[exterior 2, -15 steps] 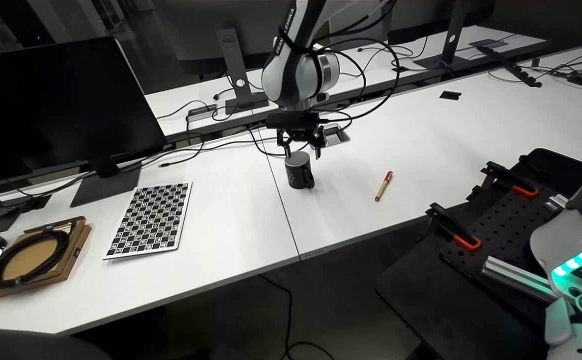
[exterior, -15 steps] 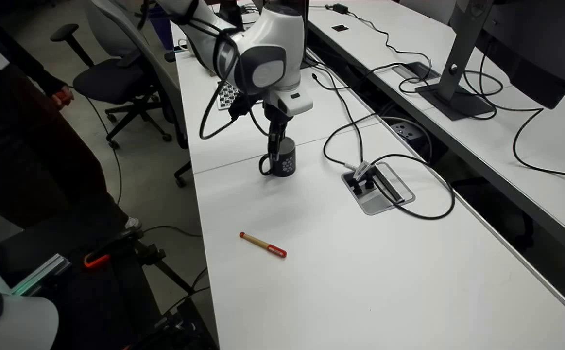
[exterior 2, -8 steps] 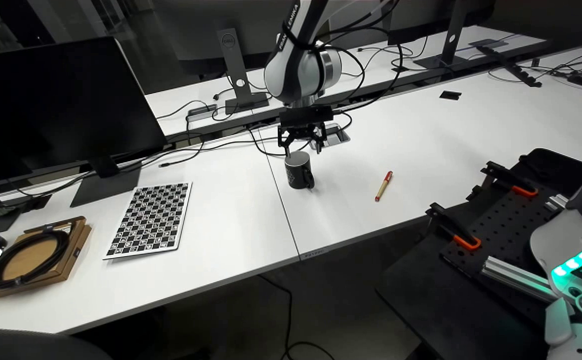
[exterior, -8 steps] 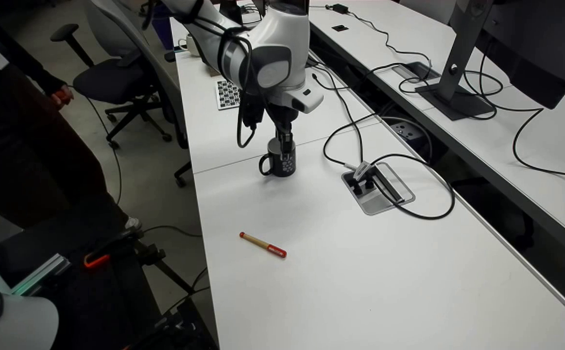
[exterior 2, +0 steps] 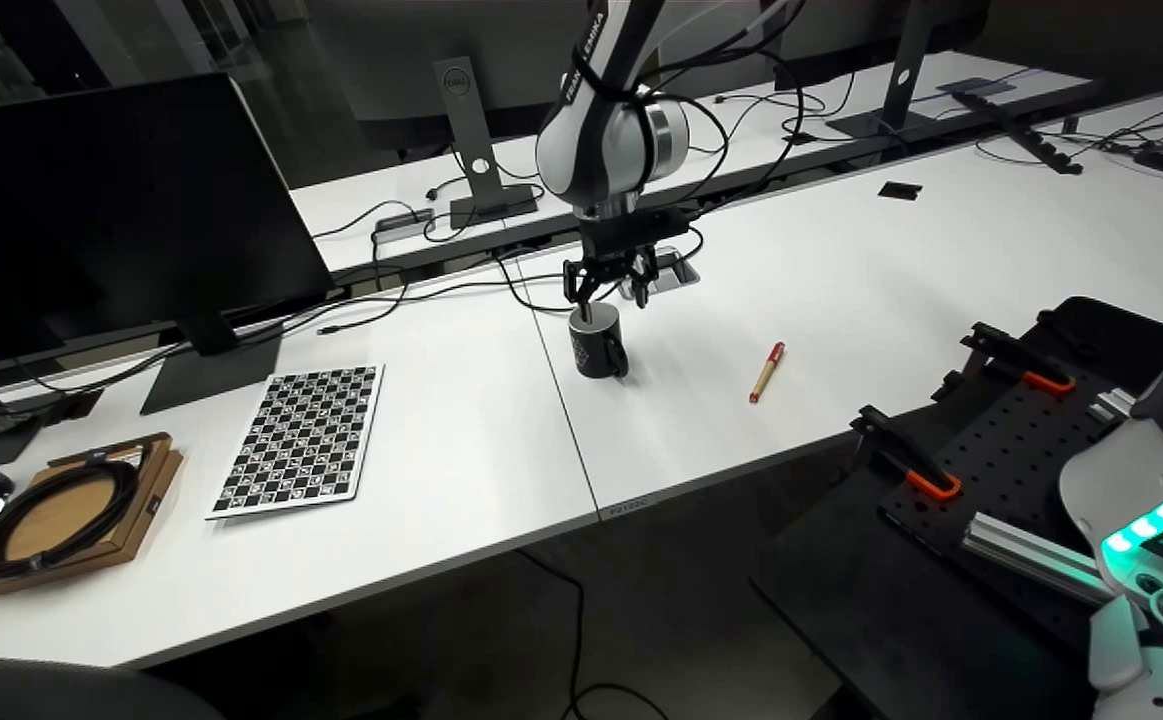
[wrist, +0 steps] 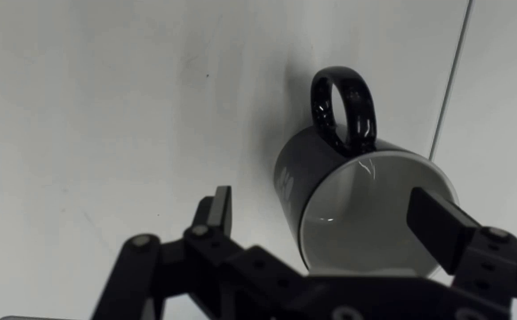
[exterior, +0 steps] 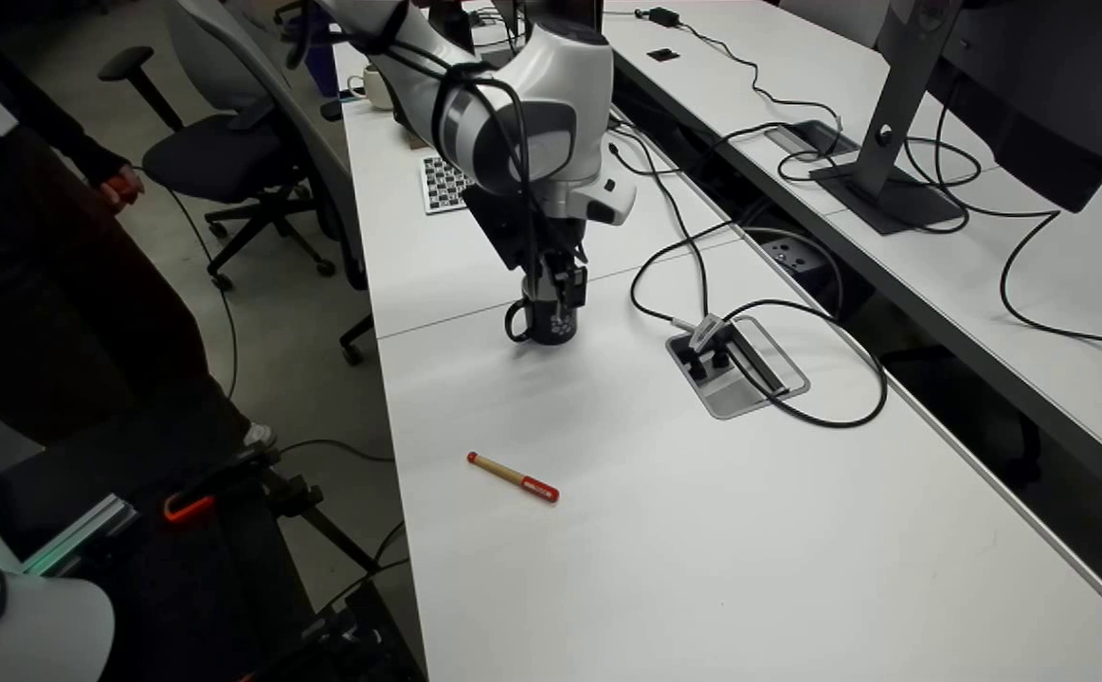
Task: Rotate the black cup on the table clockwise.
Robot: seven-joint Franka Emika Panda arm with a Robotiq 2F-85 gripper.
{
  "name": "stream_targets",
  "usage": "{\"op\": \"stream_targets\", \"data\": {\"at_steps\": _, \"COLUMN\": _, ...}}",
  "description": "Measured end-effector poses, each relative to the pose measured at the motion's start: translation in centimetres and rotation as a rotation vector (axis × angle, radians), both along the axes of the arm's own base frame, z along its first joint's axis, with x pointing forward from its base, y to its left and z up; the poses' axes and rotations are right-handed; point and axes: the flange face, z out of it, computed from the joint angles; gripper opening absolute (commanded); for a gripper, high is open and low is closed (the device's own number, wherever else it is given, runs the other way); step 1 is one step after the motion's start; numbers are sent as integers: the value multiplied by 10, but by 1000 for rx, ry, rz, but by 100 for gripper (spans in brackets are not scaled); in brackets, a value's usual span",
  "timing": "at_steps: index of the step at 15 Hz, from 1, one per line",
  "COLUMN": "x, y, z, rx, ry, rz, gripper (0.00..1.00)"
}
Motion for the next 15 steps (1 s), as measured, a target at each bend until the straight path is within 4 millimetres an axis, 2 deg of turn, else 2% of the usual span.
{"op": "stream_targets", "data": {"at_steps": 4, "x": 2, "y": 1, "z": -3, "rx": -4, "ry": -4, "rz": 42, "gripper": 100}}
{"op": "stream_targets", "data": {"at_steps": 6, "x": 5, "y": 2, "z": -4, "rx": -6, "ry": -8, "rz": 47, "gripper": 93}}
{"op": "stream_targets", "data": {"at_steps": 7, "x": 6, "y": 2, "z": -4, "rx": -6, "ry": -10, "rz": 48, "gripper": 73}}
{"op": "stream_targets", "data": {"at_steps": 9, "x": 9, "y": 4, "z": -4, "rx": -6, "ry": -17, "rz": 50, "gripper": 62}}
{"op": "stream_targets", "data": {"at_steps": 15, "x": 17, "y": 7, "z": -5, "rx": -7, "ry": -28, "rz": 55, "gripper": 15}}
